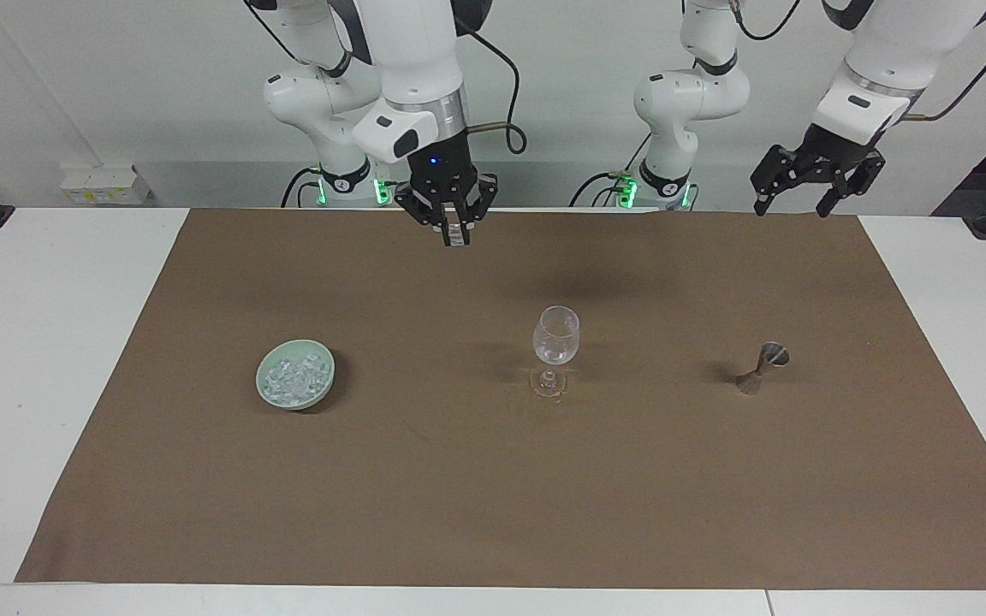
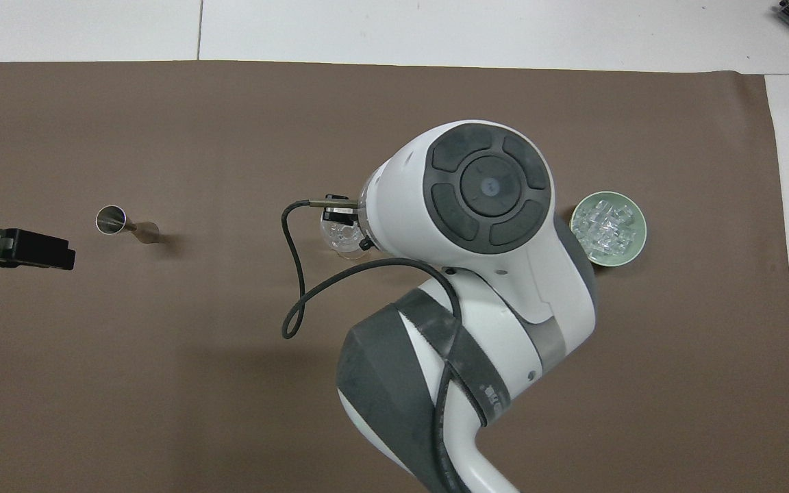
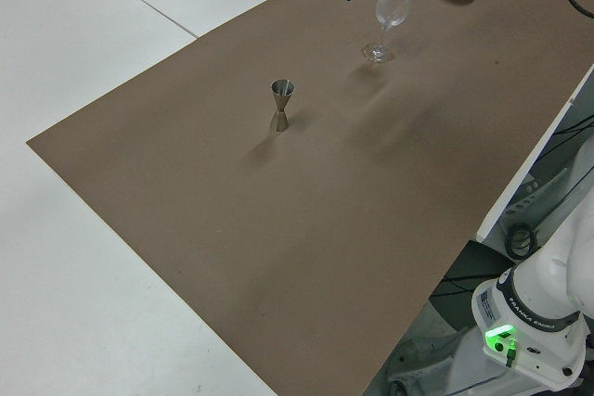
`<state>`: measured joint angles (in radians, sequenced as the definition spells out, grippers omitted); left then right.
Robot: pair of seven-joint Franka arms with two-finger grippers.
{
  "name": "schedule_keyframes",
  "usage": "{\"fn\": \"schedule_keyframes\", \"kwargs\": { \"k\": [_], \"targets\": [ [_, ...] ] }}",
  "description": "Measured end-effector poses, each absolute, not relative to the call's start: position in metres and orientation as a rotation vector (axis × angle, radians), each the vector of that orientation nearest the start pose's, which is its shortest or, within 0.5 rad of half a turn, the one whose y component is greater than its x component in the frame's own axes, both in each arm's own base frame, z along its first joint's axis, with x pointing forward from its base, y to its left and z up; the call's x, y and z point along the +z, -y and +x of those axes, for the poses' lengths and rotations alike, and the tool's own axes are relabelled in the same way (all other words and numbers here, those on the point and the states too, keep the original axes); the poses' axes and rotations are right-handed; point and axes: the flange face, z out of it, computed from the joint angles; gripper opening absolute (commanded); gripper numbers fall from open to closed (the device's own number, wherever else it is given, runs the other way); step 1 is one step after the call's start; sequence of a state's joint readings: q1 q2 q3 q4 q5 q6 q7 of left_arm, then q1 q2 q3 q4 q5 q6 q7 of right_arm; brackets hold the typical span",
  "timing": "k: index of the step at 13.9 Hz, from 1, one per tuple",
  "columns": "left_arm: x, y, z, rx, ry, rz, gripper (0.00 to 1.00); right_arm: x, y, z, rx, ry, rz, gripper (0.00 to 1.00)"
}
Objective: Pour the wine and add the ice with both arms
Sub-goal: 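Lift the ice cup with the right gripper over the wine glass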
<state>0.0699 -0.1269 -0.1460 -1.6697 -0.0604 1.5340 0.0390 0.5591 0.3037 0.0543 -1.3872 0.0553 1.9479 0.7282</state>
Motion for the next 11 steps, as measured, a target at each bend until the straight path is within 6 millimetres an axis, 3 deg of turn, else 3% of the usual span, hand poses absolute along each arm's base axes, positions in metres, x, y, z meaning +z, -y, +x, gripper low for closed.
{"fn": "schedule_keyframes", "kwargs": {
  "k": [3,11],
  "targets": [
    [0.646,0.046,0.51,-0.006,-0.173,-3.18,1.0,0.543,-0.401,0.561,-0.235,-0.199,-2.903,0.0],
    [0.653,0.038,0.509,-0.032,-0.148,-3.182,1.0,0.503,-0.414,0.578,-0.251,-0.207,-2.887,0.0]
  ]
}}
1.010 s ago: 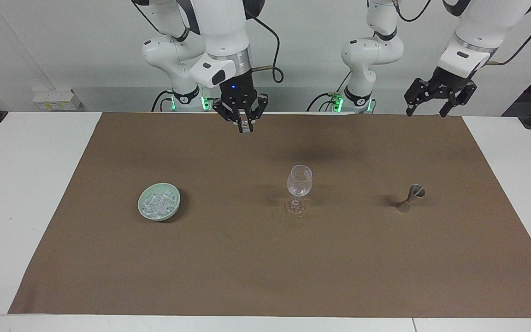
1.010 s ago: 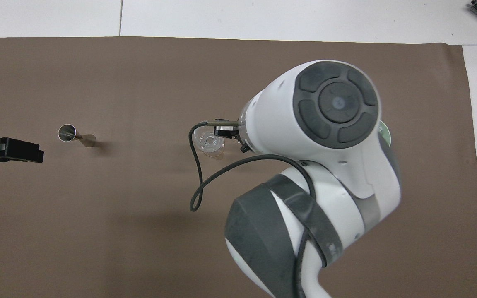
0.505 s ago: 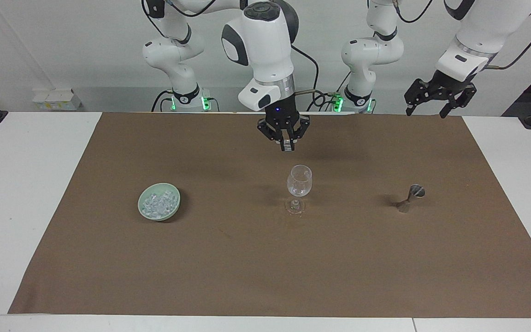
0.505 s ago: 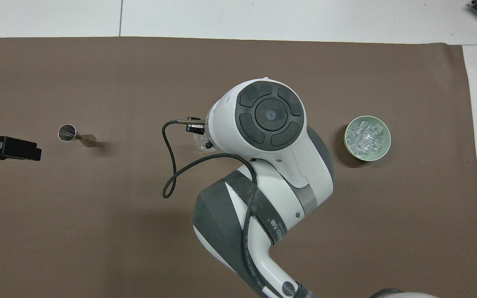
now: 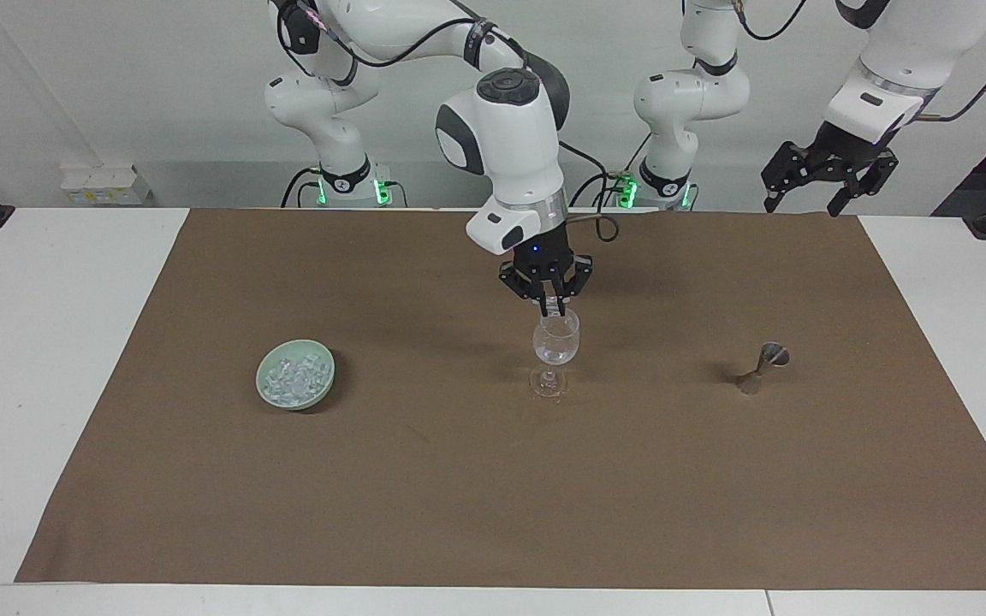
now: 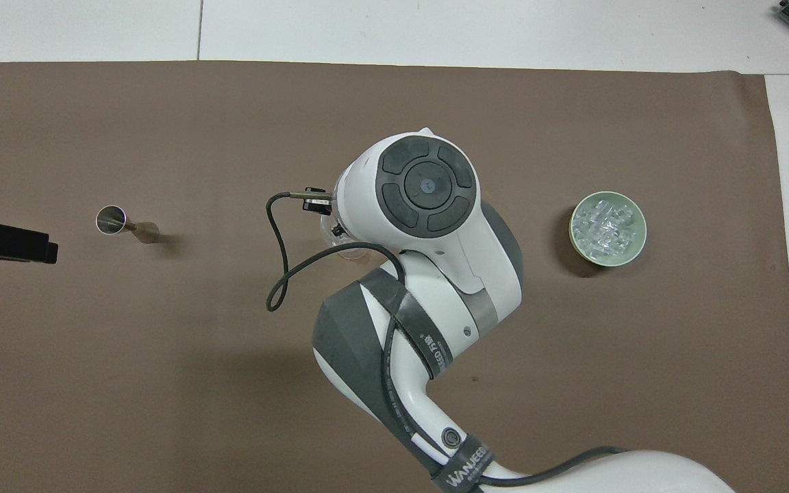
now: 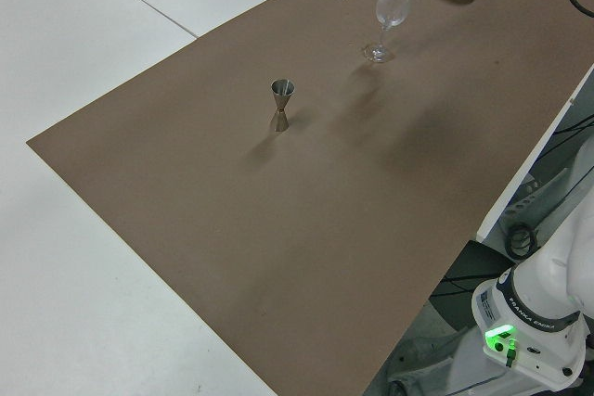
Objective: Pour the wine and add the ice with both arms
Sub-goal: 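Lift the ice cup with the right gripper over the wine glass, then tilt the ice cup with the right gripper into the wine glass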
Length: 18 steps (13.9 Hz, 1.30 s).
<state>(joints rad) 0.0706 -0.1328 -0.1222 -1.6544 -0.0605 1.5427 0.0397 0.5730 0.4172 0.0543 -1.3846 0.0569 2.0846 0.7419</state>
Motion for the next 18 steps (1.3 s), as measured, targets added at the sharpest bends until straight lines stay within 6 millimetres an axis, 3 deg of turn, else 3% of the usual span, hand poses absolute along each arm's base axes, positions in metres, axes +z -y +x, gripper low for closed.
{"fn": "schedule_keyframes", "kwargs": {
  "k": [3,5,6,7,10,17,18],
  "targets": [
    [0.654,0.037,0.508,-0.034,-0.146,-3.182,1.0,0.492,-0.42,0.578,-0.245,-0.203,-2.888,0.0],
    [0.654,0.037,0.508,-0.034,-0.146,-3.182,1.0,0.487,-0.424,0.578,-0.24,-0.209,-2.888,0.09],
    [0.654,0.037,0.508,-0.034,-0.146,-3.182,1.0,0.486,-0.424,0.578,-0.239,-0.214,-2.888,0.23],
    [0.654,0.037,0.508,-0.034,-0.146,-3.182,1.0,0.487,-0.424,0.578,-0.24,-0.215,-2.886,0.25],
    [0.654,0.037,0.508,-0.034,-0.146,-3.182,1.0,0.489,-0.426,0.577,-0.242,-0.217,-2.883,0.43],
    [0.654,0.037,0.508,-0.034,-0.146,-3.182,1.0,0.491,-0.424,0.58,-0.262,-0.228,-2.872,0.45],
    [0.654,0.037,0.508,-0.034,-0.146,-3.182,1.0,0.49,-0.423,0.58,-0.262,-0.229,-2.873,0.5]
  ]
}}
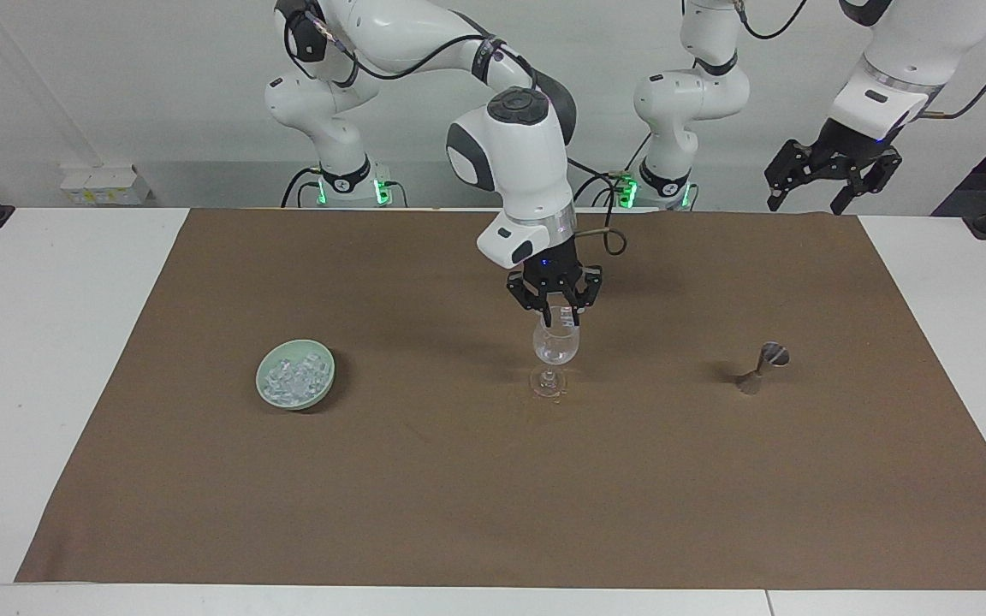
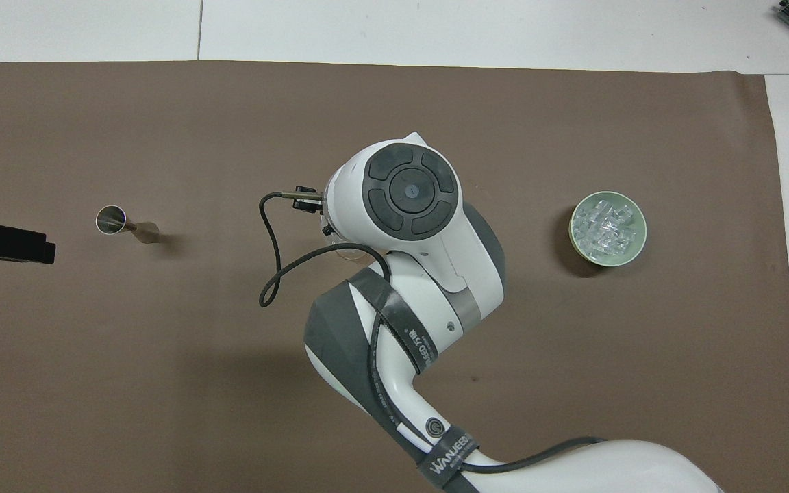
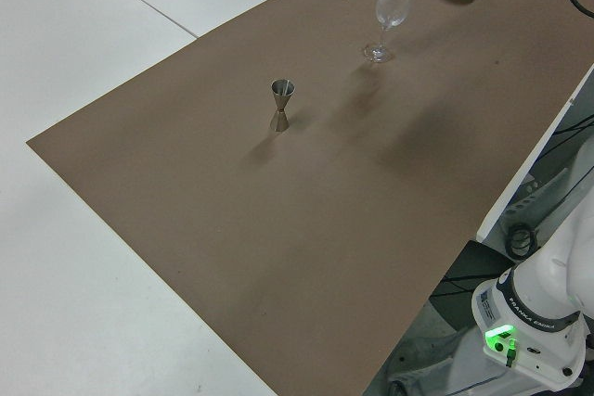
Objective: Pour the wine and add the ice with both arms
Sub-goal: 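Tilt the ice cup with the right gripper into the wine glass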
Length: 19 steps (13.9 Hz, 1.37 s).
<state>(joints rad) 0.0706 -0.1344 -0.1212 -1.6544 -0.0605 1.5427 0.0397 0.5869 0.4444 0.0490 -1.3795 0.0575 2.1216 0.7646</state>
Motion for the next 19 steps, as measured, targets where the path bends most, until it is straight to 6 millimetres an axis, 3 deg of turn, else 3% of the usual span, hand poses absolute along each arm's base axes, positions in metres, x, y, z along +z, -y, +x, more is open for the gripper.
{"fn": "schedule_keyframes", "kwargs": {
  "k": [2,7,19],
  "targets": [
    [0.654,0.037,0.508,-0.034,-0.146,-3.182,1.0,0.49,-0.422,0.581,-0.264,-0.233,-2.874,0.6],
    [0.654,0.037,0.508,-0.034,-0.146,-3.182,1.0,0.491,-0.418,0.584,-0.272,-0.242,-2.874,0.68],
    [0.654,0.037,0.508,-0.034,-0.146,-3.182,1.0,0.484,-0.412,0.588,-0.272,-0.254,-2.887,0.65]
  ]
}}
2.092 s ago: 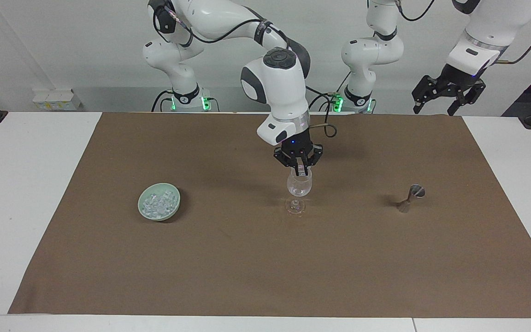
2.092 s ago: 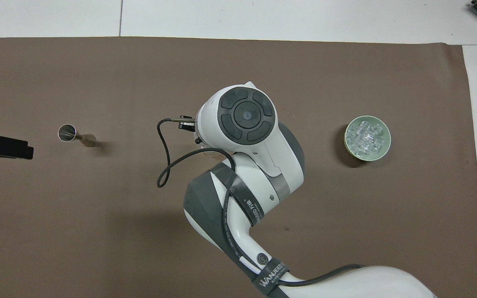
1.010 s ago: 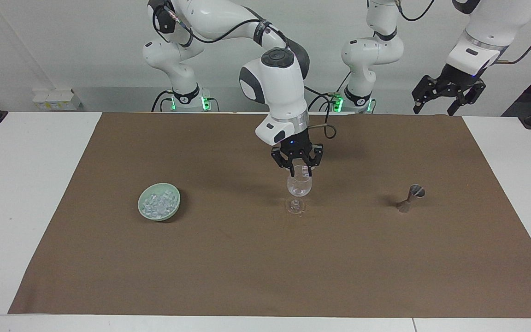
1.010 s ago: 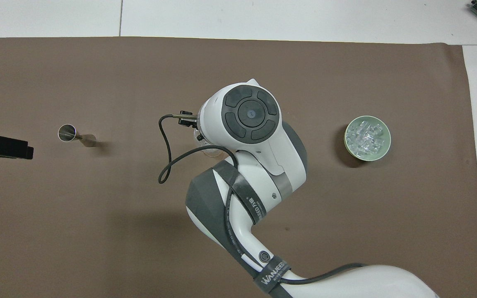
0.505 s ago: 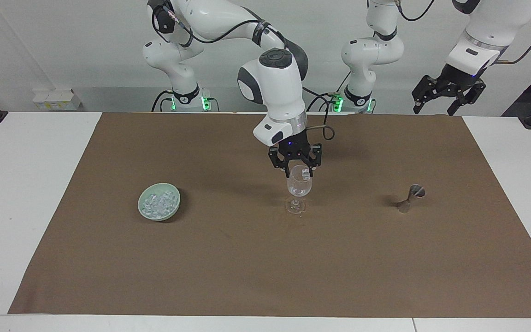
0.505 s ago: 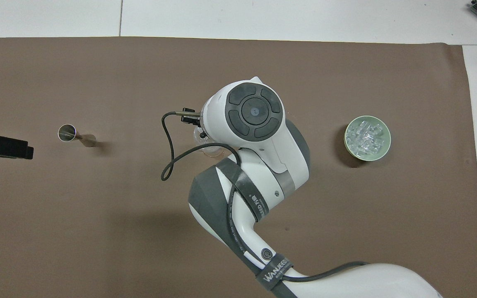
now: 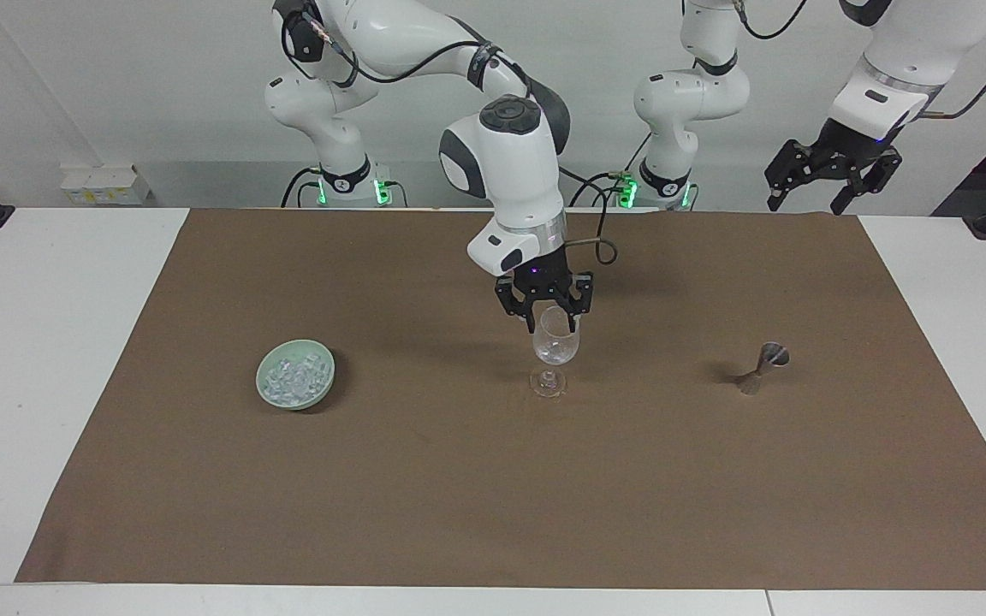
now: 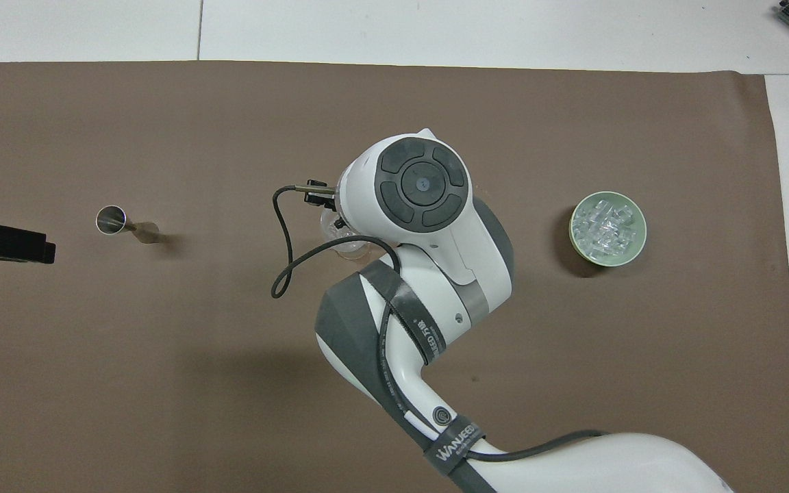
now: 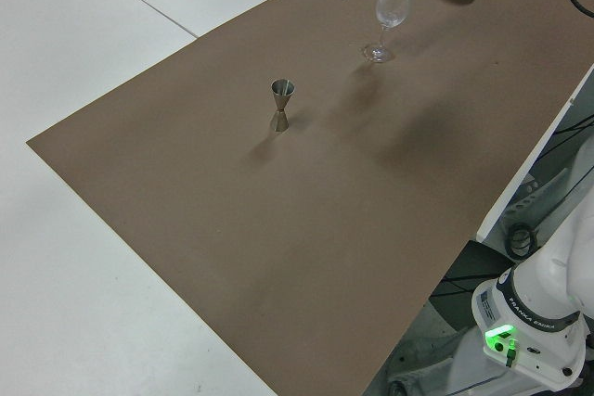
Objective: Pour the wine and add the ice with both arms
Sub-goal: 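Tilt the ice cup with the right gripper into the wine glass, then carry the ice cup back and lower it with the right gripper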
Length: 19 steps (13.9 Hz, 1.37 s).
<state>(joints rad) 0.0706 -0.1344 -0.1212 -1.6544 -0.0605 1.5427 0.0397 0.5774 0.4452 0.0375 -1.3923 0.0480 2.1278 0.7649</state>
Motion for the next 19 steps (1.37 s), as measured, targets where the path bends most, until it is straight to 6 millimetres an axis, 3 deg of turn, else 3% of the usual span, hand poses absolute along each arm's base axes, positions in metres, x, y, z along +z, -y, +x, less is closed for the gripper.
{"fn": "schedule_keyframes", "kwargs": {
  "k": [2,5,6,10,13,17,19],
  "targets": [
    [0.654,0.037,0.508,-0.034,-0.146,-3.182,1.0,0.492,-0.406,0.591,-0.294,-0.265,-2.882,0.72],
    [0.654,0.037,0.508,-0.034,-0.146,-3.182,1.0,0.525,-0.375,0.601,-0.364,-0.323,-2.861,0.98],
    [0.654,0.037,0.508,-0.034,-0.146,-3.182,1.0,0.535,-0.363,0.603,-0.382,-0.338,-2.861,1.0],
    [0.654,0.037,0.508,-0.034,-0.146,-3.182,1.0,0.56,-0.302,0.612,-0.399,-0.313,-2.926,1.0],
    [0.654,0.037,0.508,-0.034,-0.146,-3.182,1.0,0.582,-0.245,0.615,-0.372,-0.262,-2.982,1.0],
    [0.654,0.037,0.508,-0.034,-0.146,-3.182,1.0,0.623,-0.165,0.603,-0.313,-0.168,-3.05,1.0],
    [0.654,0.037,0.508,-0.034,-0.146,-3.182,1.0,0.636,-0.135,0.594,-0.271,-0.144,-3.074,1.0]
  ]
}}
